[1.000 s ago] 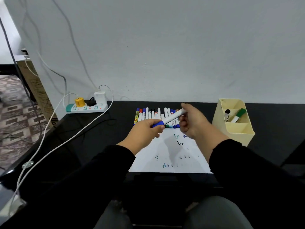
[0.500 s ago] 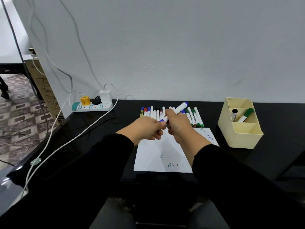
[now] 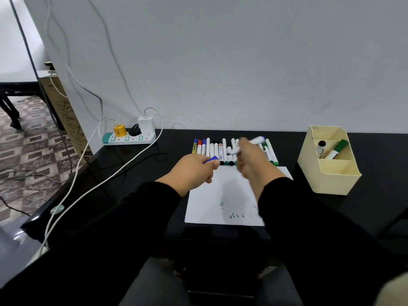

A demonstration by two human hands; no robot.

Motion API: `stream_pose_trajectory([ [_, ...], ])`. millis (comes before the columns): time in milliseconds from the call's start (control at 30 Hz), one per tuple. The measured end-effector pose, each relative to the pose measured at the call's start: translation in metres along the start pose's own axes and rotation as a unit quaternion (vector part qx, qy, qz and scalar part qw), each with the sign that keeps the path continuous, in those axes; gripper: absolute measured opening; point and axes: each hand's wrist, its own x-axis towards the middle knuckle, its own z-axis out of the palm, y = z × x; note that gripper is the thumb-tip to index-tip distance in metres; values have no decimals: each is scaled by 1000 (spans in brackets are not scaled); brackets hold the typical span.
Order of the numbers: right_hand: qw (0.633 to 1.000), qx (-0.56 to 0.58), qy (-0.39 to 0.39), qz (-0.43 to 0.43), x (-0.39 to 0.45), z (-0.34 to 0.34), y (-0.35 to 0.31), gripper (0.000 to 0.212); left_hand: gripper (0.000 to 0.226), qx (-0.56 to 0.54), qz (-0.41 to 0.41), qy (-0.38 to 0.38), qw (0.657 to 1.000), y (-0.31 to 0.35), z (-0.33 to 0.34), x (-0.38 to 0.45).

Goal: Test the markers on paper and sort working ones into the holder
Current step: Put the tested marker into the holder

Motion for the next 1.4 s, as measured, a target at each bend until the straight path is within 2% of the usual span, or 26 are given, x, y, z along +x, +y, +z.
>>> stream_pose_trajectory([
  [67,998,40,49,30,11,-22,-3,28,26,83,13,27,996,-10,-8,-3],
  [133,998,20,57,31,14,-28,-2,29,28,122,12,60,991,-17,-12,1],
  [300,1000,1,-9,19,8,-6,8,31,31,119,16,34,992,-23,1,12],
  [500,999,16,-46,-18,14,-3,6,26,38,180,29,87,979,-46,4,24],
  [700,993,-67,-48,-80,20,6,31,17,39,186,-3,109,977,-95,18,36],
  [833,986,-127,-28,-106,25,19,51,23,38,203,-34,80,975,-121,28,46],
  [1067,967,-188,-35,-168,37,33,72,30,38,194,-52,76,977,-127,30,53],
  [1400,939,-268,-49,-210,41,35,85,27,42,209,-64,86,972,-129,32,53],
])
